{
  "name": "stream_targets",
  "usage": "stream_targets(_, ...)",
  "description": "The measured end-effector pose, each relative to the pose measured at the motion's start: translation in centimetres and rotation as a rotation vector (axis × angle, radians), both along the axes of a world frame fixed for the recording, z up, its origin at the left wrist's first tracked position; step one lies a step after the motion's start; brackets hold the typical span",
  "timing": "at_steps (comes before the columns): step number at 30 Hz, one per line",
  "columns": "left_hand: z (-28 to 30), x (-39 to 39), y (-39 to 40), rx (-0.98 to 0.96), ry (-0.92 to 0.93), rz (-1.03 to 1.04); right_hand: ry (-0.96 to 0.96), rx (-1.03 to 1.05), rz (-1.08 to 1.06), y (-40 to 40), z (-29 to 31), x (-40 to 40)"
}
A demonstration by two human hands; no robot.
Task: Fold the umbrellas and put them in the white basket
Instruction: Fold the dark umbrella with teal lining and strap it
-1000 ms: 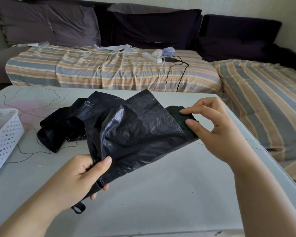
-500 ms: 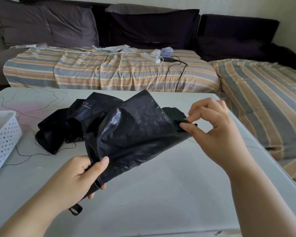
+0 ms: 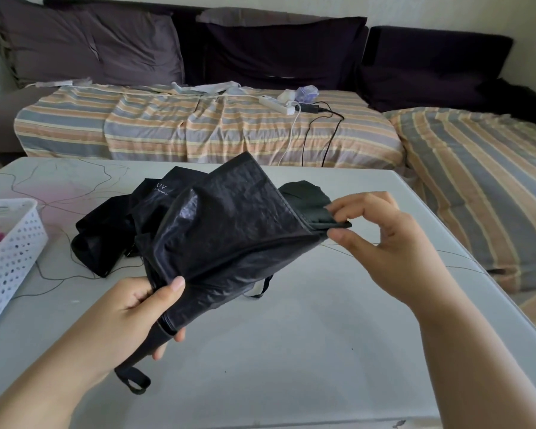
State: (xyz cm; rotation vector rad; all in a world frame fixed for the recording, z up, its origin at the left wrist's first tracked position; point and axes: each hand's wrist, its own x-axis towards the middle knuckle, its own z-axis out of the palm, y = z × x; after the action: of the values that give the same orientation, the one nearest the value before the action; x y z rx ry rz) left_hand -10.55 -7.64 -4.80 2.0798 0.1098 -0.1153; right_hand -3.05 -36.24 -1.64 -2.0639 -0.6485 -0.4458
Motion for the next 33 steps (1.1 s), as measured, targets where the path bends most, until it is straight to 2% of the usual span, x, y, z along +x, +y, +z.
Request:
stream_targets(6, -0.1, 0.1, -0.6, -0.036, -0.02, -0.024, -0.04, 0.026, -0.086, 0.6, 0.1, 0.0)
stream_targets(13, -0.2, 0.1, -1.1, -0.084, -0.043, -0.032, -0.296, -0.013, -0.23, 1.3, -0.2, 0.0)
stream_targets(16, -0.1, -0.1, -1.8, -0.072, -0.053, -0.063, -0.338, -0.006, -0.329, 1.5, -0.2, -0.1)
stream_targets(19, 0.0, -0.3, -1.9, -0.035, -0.081, -0.062, -0.198, 0.034, -0.365, 1.5, 0.0, -0.3)
stream_targets(23, 0.1, -0.4, -1.7, 0.015, -0.096, -0.056, 0.108, 0.091, -0.253, 0.4, 0.8, -0.1)
stream_targets(25, 0.1, -0.4, -1.9, 0.026, -0.087, -0.044, 0.162, 0.066, -0.228, -0.1, 0.6, 0.1)
stream_targets(31, 0.2, -0.6, -2.1, 0.036, -0.073, -0.02, 0.317, 0.257, -0.105, -1.1, 0.5, 0.5)
stream_targets(33, 0.4, -0.5, -2.0, 0.045, -0.072, -0.027, 0.33, 0.262, -0.088, -1.4, 0.5, 0.5)
